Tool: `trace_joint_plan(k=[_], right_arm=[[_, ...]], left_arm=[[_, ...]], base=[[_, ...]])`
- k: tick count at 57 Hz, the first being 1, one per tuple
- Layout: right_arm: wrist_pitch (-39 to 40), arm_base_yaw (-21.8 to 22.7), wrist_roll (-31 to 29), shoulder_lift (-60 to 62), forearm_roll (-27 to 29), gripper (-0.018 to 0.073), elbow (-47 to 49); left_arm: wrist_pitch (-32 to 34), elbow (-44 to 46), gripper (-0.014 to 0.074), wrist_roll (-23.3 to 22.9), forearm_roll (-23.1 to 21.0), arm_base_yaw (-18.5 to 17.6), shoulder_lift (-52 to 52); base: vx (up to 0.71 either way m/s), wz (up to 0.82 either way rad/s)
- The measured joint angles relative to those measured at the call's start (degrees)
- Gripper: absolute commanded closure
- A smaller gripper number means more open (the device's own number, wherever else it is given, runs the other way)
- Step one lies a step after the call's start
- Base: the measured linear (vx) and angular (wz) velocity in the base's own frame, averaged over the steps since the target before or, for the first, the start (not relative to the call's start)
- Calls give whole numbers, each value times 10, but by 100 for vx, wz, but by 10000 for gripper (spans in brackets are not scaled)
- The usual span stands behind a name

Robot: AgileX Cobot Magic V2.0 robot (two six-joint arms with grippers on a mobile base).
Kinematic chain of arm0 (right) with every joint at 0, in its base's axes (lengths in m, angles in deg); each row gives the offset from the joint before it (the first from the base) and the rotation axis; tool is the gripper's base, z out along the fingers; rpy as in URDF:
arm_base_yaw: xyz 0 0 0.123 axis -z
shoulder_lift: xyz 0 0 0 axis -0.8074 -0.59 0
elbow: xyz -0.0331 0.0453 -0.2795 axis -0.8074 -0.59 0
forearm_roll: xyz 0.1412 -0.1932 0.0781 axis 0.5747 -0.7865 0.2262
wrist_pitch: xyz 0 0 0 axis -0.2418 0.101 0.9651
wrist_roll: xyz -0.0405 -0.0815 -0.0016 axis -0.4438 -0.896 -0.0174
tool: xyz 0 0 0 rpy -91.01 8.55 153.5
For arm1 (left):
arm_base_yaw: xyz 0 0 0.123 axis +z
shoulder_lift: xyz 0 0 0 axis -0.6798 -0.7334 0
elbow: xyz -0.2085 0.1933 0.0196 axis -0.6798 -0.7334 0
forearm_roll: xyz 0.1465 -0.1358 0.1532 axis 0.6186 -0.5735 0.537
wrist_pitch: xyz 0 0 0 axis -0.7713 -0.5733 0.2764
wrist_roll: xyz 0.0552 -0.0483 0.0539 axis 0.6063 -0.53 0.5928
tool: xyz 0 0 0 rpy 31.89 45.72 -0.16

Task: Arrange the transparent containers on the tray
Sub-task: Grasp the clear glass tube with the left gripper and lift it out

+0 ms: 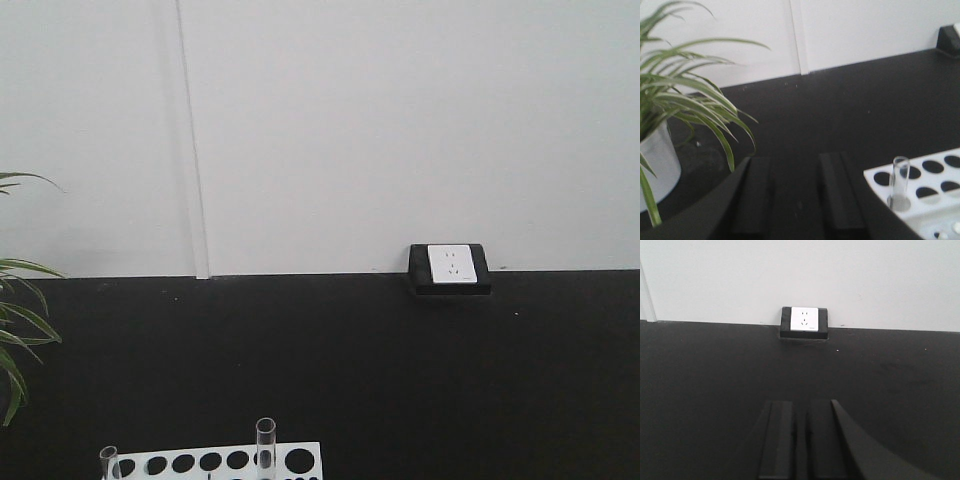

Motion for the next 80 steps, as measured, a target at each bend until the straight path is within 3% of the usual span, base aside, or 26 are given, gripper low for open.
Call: trace_joint_plan(k=[19,45,63,80], right_arm=[[0,0,0,0,0,249,0],[0,0,0,0,0,249,0],[1,0,0,0,0,249,0],[-11,0,0,0,0,249,0]], left_arm=[[15,0,153,-21,-4,-13,-96],[111,0,153,-21,-4,-97,-254],[158,0,153,-26,-4,-102,-340],[221,0,153,-27,-2,-126,-347]], base=[[0,0],[0,0],[0,0],[0,0]])
